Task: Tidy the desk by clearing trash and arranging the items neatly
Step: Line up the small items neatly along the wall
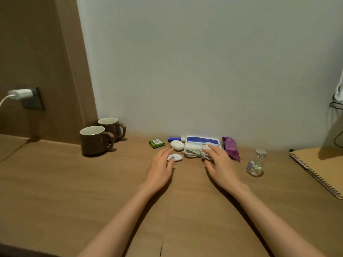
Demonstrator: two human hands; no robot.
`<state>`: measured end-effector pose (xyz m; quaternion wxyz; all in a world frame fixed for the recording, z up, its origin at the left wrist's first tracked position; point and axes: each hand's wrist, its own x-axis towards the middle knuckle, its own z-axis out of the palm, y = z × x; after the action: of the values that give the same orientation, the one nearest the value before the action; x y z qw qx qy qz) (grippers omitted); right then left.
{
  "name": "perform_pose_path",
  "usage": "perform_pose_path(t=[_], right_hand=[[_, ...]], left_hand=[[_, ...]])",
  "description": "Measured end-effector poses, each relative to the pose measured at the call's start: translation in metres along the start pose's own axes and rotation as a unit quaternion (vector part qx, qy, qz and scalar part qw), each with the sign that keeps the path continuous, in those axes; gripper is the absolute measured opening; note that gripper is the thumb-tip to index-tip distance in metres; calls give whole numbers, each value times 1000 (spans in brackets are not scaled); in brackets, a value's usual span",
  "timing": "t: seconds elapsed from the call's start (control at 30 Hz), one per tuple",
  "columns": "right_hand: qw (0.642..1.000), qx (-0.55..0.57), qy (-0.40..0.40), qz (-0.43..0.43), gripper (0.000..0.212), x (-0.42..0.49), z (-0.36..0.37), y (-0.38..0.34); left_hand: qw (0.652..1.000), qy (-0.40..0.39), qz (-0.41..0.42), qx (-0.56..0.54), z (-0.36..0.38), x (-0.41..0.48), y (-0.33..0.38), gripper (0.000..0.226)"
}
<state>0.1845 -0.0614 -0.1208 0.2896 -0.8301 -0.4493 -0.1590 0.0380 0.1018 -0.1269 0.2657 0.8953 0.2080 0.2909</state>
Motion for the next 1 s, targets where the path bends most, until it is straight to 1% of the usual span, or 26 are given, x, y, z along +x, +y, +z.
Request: perform_pose_path(t=[0.1,0.2,0.3,0.4,0.5,0.6,0.77,1.0], right_hand=[[1000,-28,-4,-9,44,8,9,5],[999,-30,-4,-11,43,16,18,8],[999,-30,3,-15,42,25,24,11],[1000,-20,-11,-8,46,30,28,13],[1000,-16,-15,-10,48,33,30,16],[1000,-17,-13,-10,48,36,30,17],[1000,-15,-10,-9,48,39,31,17],[1000,-15,-21,-7,49,39,30,17]], left_hand=[[999,46,17,12,11,22,-8,39],[995,92,30,17,16,42,-16,36],[993,109,23,28,23,61,-19,35],[994,89,-1,67,33,78,-22,44],[994,31,-23,103,40,89,-24,55],[992,-6,-36,119,43,95,-25,59],[990,-25,-39,130,45,104,-26,60],[992,-23,-41,118,44,108,-22,59]])
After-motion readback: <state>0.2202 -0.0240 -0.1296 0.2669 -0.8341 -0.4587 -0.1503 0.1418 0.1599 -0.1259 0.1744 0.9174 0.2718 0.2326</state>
